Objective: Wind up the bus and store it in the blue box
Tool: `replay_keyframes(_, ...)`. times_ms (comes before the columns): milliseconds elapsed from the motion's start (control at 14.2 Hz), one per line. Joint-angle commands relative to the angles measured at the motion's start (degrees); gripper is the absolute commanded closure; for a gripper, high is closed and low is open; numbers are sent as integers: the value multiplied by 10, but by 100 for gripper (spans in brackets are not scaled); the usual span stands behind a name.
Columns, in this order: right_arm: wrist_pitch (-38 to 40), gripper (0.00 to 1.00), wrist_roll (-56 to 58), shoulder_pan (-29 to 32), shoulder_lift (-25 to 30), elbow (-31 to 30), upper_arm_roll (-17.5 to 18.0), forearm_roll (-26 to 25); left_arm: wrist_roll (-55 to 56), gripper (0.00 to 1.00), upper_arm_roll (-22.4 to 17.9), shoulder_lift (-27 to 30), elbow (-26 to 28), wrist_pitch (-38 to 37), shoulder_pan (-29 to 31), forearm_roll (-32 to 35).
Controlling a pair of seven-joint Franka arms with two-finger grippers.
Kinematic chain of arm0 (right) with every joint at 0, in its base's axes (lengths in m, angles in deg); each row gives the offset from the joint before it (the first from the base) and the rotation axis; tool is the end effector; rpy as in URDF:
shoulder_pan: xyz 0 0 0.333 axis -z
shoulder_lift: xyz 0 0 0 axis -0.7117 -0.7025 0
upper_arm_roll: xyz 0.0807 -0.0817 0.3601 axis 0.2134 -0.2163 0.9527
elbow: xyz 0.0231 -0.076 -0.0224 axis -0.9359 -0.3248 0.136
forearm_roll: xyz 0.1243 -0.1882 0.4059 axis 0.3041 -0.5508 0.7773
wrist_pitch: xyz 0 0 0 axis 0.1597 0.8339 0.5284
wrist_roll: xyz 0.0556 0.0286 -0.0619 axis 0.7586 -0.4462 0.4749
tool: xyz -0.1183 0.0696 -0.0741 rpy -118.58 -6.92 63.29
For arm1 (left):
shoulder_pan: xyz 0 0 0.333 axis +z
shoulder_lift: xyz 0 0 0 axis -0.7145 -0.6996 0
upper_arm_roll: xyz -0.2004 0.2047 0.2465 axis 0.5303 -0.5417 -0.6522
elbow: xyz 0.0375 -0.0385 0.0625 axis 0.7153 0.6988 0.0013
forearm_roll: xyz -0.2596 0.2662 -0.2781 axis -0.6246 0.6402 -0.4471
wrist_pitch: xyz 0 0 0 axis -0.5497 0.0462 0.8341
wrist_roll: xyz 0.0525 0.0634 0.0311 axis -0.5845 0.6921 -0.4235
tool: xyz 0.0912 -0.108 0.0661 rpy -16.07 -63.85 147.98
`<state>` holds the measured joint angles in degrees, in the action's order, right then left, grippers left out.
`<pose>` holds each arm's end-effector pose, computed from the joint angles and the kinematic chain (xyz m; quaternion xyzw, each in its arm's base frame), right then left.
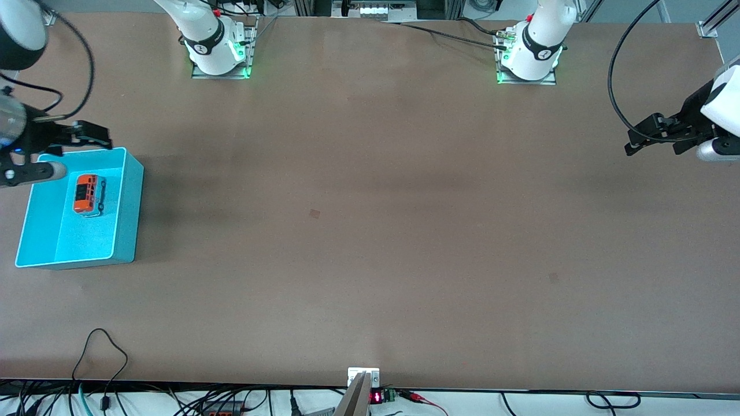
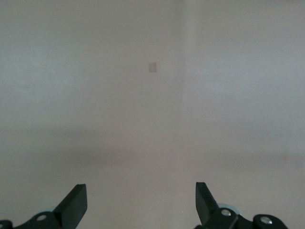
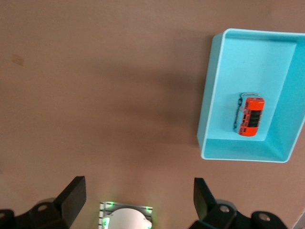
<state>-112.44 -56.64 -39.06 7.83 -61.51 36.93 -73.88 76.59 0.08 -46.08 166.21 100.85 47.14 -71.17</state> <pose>0.6555 0.0245 0.5731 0.9904 0.0709 -0.1170 0.0215 0.6151 0.0088 0.5973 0.9993 0.0298 0.0097 0.0195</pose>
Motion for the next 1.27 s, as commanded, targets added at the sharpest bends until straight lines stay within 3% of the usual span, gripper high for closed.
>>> replay_keyframes(0, -10, 0, -29, 5, 5, -11, 9, -1, -7, 0, 4, 10, 4, -7, 4, 7)
replay_keyframes(283, -69, 0, -23, 8, 13, -15, 1, -8, -7, 0, 4, 11, 4, -8, 5, 7)
replay_keyframes(495, -55, 0, -7, -2, 40, -46, -51, -7, -7, 0, 3, 10, 4, -8, 5, 7)
replay_keyframes(707, -49, 0, -4, -68, 44, -47, -119, -6, -7, 0, 3, 10, 4, -8, 5, 7)
replay_keyframes(777, -50, 0, -4, -76, 45, -47, -127, -6, -7, 0, 3, 10, 5, -8, 5, 7)
replay_keyframes(1201, -49, 0, -5, -74, 44, -47, -127, -3, -7, 0, 3, 10, 5, -7, 5, 7)
